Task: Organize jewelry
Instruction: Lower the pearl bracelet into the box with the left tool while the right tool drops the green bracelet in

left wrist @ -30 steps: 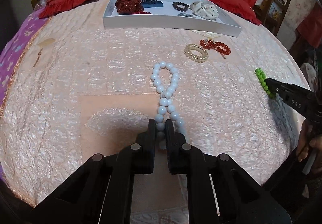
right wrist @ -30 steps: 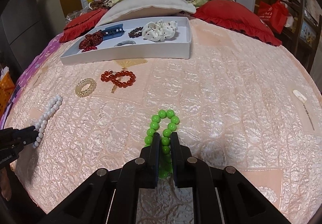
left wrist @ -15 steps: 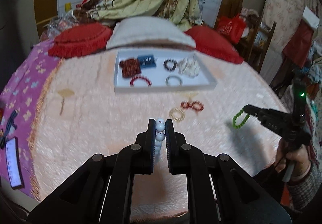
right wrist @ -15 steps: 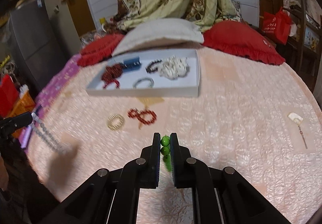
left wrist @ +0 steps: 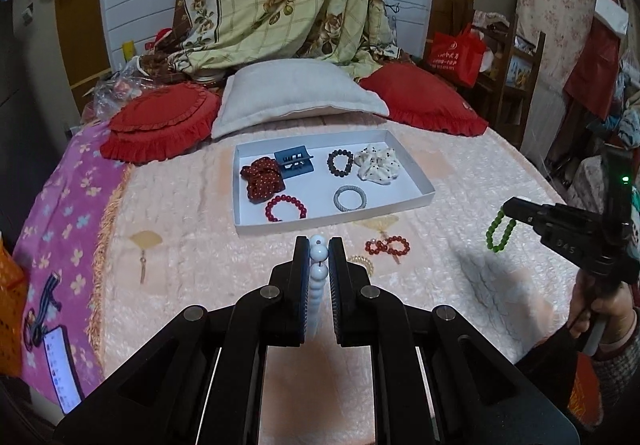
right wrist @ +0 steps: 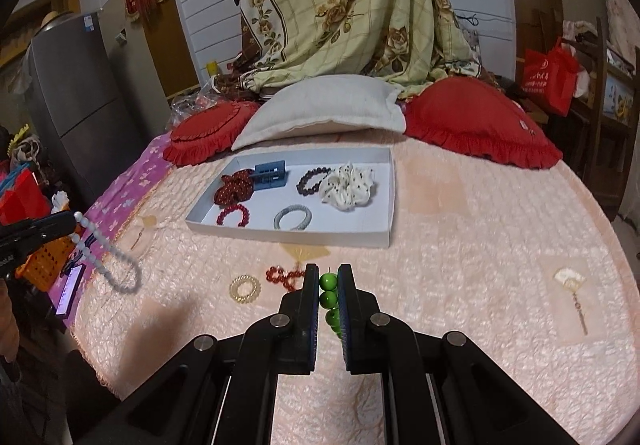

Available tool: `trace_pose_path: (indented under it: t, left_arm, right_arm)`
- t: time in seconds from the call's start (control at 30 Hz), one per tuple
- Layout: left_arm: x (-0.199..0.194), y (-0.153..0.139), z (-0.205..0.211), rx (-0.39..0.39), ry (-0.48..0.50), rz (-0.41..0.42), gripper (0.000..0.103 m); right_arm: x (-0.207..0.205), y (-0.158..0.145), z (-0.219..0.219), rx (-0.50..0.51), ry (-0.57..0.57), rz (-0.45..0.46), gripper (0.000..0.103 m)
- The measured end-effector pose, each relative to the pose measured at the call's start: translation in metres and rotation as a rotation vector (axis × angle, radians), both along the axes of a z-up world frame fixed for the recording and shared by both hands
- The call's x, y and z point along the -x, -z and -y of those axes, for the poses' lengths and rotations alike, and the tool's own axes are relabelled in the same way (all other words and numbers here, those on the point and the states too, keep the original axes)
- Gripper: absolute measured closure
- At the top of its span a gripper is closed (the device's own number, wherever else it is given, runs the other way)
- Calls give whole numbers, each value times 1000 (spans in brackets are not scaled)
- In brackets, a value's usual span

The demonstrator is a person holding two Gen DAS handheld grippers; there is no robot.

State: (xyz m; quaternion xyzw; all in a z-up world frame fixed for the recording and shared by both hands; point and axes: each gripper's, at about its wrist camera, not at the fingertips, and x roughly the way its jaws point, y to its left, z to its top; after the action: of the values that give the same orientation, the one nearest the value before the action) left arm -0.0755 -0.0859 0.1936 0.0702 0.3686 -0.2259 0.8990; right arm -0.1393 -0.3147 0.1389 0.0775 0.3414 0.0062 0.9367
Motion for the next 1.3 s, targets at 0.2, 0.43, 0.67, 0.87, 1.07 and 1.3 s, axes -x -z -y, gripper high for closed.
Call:
trace_pose_path:
  t: [0.2,0.43,0.67,0.87,1.07,1.3]
  left_arm:
    - [-45,1,26,-12,-5,-33,95]
    - [-108,5,64,-70,-26,-59,95]
    - [-165,37,99,-107,-38,-121,95]
    - [-207,68,124,-92,-26,-186,95]
    - [-236,113,125,-138,-62,-244,95]
    - [-251,142,109,-178,-125,-275,95]
  right_arm:
    - [-29,-10,1,27,-7,1,95]
    - [-79,-12,-3,42,-23,-17,95]
    - [-130,6,-2,14,-22,-64,95]
    - [-172,30,2,-64,-23,-98,95]
    - [-195,69,16,-80,-5,-173,95]
    - [-198,91,28,-83,24,-208,95]
